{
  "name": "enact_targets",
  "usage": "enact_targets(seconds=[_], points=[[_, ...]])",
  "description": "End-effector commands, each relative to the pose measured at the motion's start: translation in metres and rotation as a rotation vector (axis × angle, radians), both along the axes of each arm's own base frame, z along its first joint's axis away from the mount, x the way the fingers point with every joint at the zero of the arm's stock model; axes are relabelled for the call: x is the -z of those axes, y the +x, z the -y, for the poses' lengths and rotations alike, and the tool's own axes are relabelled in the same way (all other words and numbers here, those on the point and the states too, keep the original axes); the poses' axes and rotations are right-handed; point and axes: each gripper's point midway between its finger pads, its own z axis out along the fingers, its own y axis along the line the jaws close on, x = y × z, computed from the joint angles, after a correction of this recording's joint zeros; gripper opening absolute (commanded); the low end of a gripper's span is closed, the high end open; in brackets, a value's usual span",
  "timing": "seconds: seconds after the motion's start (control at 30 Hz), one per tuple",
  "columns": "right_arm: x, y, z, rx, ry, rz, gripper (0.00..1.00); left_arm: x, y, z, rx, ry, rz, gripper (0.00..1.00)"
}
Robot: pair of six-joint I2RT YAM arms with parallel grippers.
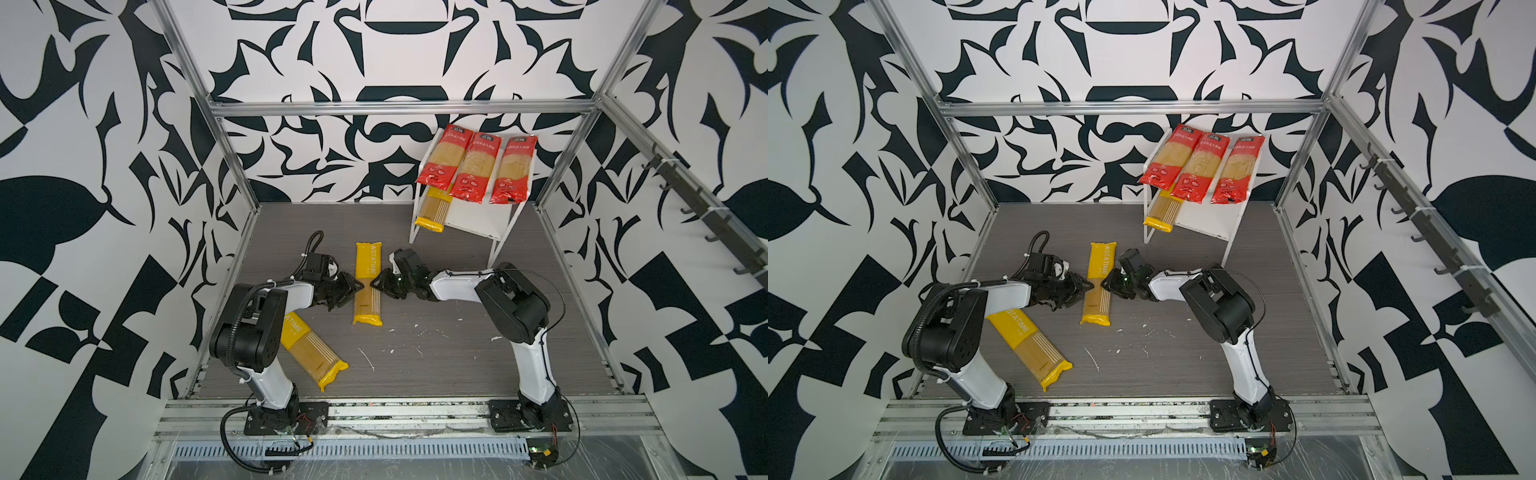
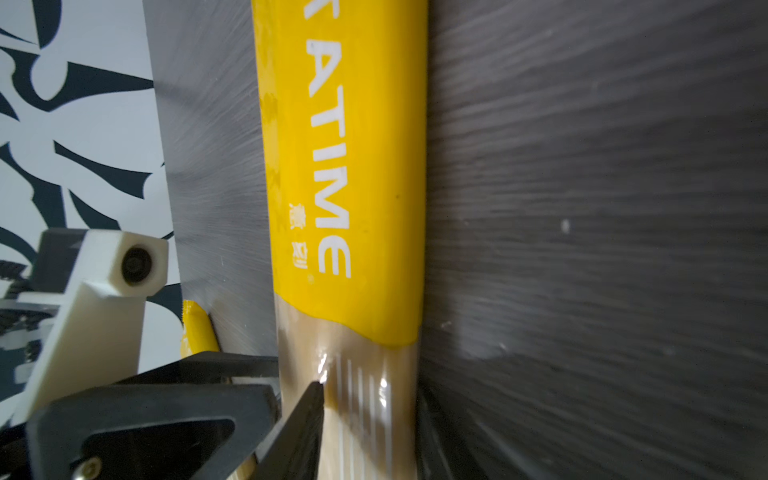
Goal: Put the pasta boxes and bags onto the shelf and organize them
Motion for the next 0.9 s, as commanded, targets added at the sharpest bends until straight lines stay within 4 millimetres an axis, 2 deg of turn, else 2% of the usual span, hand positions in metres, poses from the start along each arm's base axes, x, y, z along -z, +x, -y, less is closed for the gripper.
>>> enact_targets(seconds=[0.0,0.17,0.33,0.53,0.67,0.87], points=[[-0.046,-0.006,-0.028,-0.092,0.164,0.080,0.33,0.006,-0.005,0.001,0.003,-0.011,-0.029,0.46],[-0.059,-0.010,-0.033,-0.111,0.221,0.094,0.22,0.006,-0.006,0.002,-0.001,-0.018,-0.035,0.39],[-0.059,-0.011,-0.031,-0.107,0.220,0.095,0.11,0.002,-0.005,0.002,-0.005,-0.022,-0.030,0.39],[-0.069,-0.014,-0.022,-0.102,0.182,0.129,0.05,-0.009,-0.008,0.002,-0.004,-0.025,-0.016,0.39],[-0.072,-0.019,-0.008,-0.119,0.064,0.141,0.02,-0.020,-0.011,0.001,-0.005,-0.031,0.000,0.40],[-0.073,-0.033,0.031,-0.167,-0.241,0.169,0.00,-0.031,-0.016,-0.003,-0.016,-0.021,0.023,0.40]])
